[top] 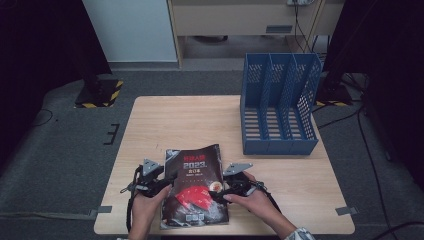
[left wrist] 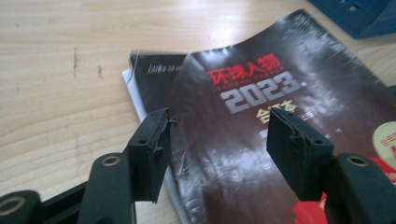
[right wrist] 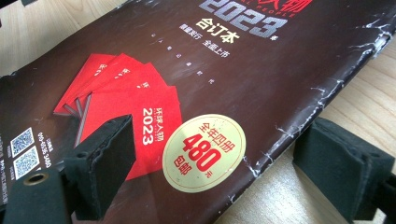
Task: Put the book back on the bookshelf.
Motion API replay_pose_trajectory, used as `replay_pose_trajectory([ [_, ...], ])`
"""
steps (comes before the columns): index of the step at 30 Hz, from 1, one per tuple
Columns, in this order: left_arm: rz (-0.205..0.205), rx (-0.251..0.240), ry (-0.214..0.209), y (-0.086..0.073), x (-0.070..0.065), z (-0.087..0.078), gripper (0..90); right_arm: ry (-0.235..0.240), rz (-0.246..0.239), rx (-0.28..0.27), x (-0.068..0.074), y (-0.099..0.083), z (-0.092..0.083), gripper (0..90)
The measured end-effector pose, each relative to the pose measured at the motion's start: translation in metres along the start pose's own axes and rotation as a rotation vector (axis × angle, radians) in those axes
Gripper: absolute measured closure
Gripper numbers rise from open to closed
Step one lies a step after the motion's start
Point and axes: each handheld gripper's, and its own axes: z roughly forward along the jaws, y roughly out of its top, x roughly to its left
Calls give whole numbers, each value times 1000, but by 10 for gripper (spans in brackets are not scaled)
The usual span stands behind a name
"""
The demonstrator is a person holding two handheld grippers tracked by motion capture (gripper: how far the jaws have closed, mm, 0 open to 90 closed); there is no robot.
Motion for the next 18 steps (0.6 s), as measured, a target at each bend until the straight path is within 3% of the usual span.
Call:
replay_pose_trajectory([
  [10,27,120,13,-9,7,13,407,-3,2,1,0,0,0,139],
  [12,23,132,1,-10,7,15,412,-6,-7,3,0,0,0,139],
  [18,51,147,18,-12,3,19,369,-20,-22,7,2,1,1,159],
])
